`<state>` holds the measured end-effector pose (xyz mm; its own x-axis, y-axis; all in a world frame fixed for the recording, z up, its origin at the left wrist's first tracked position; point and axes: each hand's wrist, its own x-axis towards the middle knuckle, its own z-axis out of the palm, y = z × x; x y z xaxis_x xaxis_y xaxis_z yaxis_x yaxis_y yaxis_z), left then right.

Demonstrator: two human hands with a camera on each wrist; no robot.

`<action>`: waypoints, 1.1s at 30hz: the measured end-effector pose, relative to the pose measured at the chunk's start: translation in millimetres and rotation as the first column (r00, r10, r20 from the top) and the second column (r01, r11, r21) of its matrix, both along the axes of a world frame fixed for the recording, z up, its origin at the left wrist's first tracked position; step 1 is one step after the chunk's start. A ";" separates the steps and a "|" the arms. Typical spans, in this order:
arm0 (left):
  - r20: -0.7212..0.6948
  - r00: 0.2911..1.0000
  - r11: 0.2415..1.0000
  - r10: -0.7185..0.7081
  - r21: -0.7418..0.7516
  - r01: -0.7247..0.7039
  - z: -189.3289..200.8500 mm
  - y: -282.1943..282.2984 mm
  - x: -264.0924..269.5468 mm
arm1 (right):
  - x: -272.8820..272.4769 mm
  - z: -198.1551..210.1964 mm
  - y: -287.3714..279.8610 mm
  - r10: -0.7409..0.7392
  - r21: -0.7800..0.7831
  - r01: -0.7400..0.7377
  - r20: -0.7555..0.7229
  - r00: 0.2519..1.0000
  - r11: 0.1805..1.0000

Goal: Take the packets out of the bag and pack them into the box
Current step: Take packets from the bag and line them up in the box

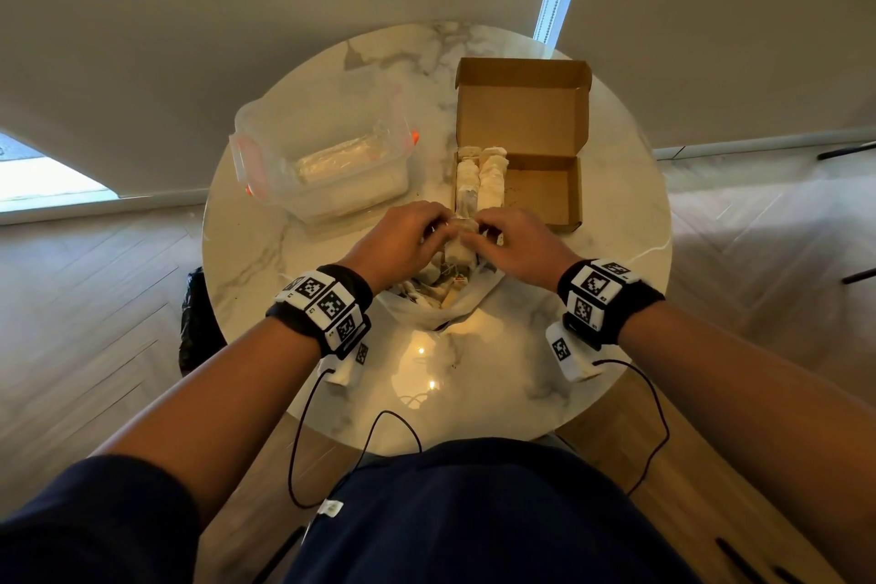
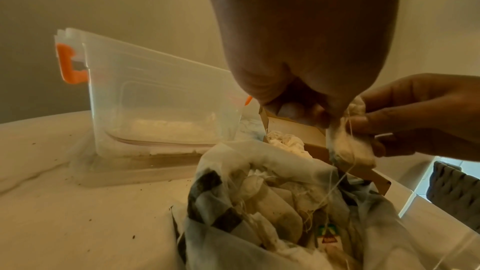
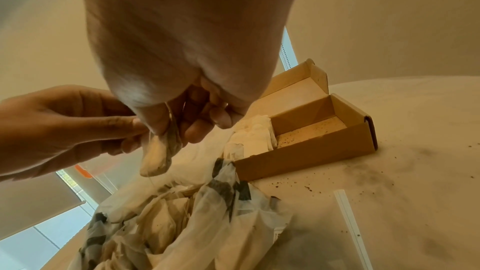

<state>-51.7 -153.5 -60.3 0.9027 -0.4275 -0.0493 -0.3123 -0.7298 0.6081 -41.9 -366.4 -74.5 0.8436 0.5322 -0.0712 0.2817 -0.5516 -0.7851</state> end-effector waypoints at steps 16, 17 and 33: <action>-0.248 0.968 0.996 -0.049 0.066 0.067 -32.7 -10.9 -14.4 | 1.3 26.6 -10.6 -0.051 -0.023 0.053 0.054 0.997 0.998; -0.255 0.966 0.996 -0.037 0.066 0.055 -33.4 -11.9 -13.3 | 0.8 27.7 -10.5 -0.049 -0.018 0.051 0.058 0.997 0.999; -0.138 0.984 0.989 -0.115 0.075 0.126 -19.8 12.3 -10.8 | 11.7 12.6 -24.2 -0.122 -0.129 0.133 0.093 0.988 0.983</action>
